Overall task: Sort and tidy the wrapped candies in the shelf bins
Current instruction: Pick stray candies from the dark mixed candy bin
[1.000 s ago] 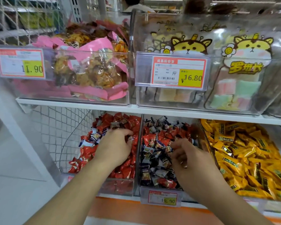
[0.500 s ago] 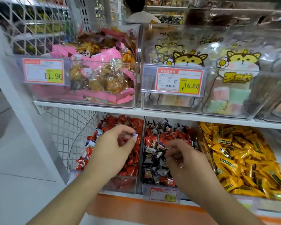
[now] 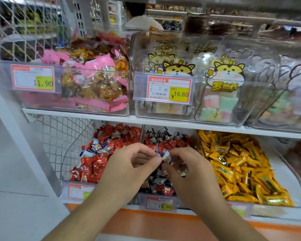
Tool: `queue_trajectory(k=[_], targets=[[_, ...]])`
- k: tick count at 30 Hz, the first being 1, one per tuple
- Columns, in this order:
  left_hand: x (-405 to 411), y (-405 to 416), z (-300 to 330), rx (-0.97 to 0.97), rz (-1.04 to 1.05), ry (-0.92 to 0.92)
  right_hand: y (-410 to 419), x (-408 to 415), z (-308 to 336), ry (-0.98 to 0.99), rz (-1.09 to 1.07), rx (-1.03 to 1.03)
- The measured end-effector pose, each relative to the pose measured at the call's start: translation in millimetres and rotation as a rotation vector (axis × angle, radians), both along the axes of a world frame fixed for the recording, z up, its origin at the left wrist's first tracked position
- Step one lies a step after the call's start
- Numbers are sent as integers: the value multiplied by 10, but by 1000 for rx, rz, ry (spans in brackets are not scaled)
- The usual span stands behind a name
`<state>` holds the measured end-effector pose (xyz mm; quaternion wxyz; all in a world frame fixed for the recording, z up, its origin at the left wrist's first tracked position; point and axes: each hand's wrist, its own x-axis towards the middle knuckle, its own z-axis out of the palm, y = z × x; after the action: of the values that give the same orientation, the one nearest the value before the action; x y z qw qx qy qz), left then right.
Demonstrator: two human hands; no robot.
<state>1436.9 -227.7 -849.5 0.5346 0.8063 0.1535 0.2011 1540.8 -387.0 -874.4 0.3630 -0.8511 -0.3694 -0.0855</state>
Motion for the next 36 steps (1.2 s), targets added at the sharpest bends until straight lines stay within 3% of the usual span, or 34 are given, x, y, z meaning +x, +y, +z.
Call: queue_trajectory(k=[5,12,19,28,36], targets=[[-125,189,-123,168,122,53,12,107,-69,14,-56,-221],[-273,768,-193,271,356,90,377,-133,20,15,35,-232],[-343,1189,-272,498,447,60,1400,-10,125,-39,124,-330],[-335,1456,-563,475,402,-8,2393,481,19,22,85,-634],[-388,1498,-633,393,379,1,2499,558,-158,-30,18,-647]])
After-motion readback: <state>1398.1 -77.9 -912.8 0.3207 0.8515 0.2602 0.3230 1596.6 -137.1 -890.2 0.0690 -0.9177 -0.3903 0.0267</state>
